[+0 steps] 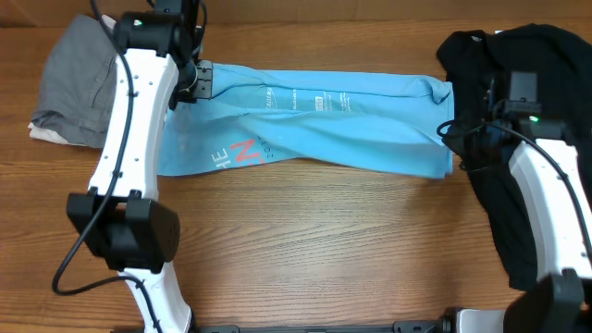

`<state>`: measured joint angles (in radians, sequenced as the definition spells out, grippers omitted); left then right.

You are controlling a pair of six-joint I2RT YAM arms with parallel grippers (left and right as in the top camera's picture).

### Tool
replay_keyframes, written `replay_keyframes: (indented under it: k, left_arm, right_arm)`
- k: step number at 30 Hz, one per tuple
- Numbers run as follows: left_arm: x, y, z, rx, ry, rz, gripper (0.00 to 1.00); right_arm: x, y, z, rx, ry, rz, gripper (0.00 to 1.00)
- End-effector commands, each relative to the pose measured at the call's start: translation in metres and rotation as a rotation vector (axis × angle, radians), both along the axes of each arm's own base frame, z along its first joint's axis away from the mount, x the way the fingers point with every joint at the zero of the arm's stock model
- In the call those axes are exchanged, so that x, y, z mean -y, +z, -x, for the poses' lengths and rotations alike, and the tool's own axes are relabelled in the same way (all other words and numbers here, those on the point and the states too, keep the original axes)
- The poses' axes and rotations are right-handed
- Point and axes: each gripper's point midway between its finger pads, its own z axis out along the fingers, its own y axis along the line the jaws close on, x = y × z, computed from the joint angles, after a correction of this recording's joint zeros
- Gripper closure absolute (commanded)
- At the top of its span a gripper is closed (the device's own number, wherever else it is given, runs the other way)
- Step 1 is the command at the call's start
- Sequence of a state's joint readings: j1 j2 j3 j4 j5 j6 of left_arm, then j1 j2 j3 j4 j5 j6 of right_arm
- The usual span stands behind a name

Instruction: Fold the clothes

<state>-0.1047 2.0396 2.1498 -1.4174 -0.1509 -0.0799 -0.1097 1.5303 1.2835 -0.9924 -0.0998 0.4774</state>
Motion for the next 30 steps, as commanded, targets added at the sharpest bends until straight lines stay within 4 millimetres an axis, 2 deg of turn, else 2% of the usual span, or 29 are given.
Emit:
replay_keyframes:
  k: [1, 9, 11, 12, 16, 19, 22, 26, 30]
  left_arm:
    - [-0.002, 0.024, 0.02, 0.002, 0.025, 0.002, 0.96]
    - [-0.007, 0.022, 0.068, -0.168, 0.072, -0.011, 0.96]
    - [-0.001, 0.023, 0.07, -0.169, 0.058, 0.017, 0.96]
    - [0.004, 0.027, 0.072, -0.159, 0.046, 0.03, 0.96]
    - [0.018, 0.04, 0.081, -0.13, -0.009, 0.049, 0.96]
    - [0.027, 0.047, 0.099, -0.124, -0.034, 0.056, 0.96]
    - [0.028, 0.042, 0.122, -0.16, -0.029, 0.067, 0.96]
    - [0.02, 0.021, 0.159, -0.256, -0.01, 0.047, 0.96]
    - [0.012, 0.007, 0.174, -0.285, 0.053, 0.018, 0.96]
  right_arm:
    - [-0.001, 0.056, 0.009, 0.106, 0.014, 0.021, 0.96]
    - [-0.007, 0.088, 0.069, 0.098, 0.012, 0.023, 0.96]
    - [-0.006, 0.093, 0.08, 0.099, 0.007, 0.035, 0.96]
    - [-0.004, 0.096, 0.091, 0.09, 0.0, 0.05, 0.96]
    - [0.0, 0.096, 0.116, 0.042, -0.016, 0.083, 0.96]
    - [0.0, 0.094, 0.132, 0.002, -0.018, 0.088, 0.96]
    - [-0.001, 0.092, 0.143, -0.034, -0.016, 0.085, 0.96]
    - [0.0, 0.085, 0.161, -0.112, -0.019, 0.093, 0.96]
    - [0.0, 0.081, 0.172, -0.162, -0.019, 0.094, 0.96]
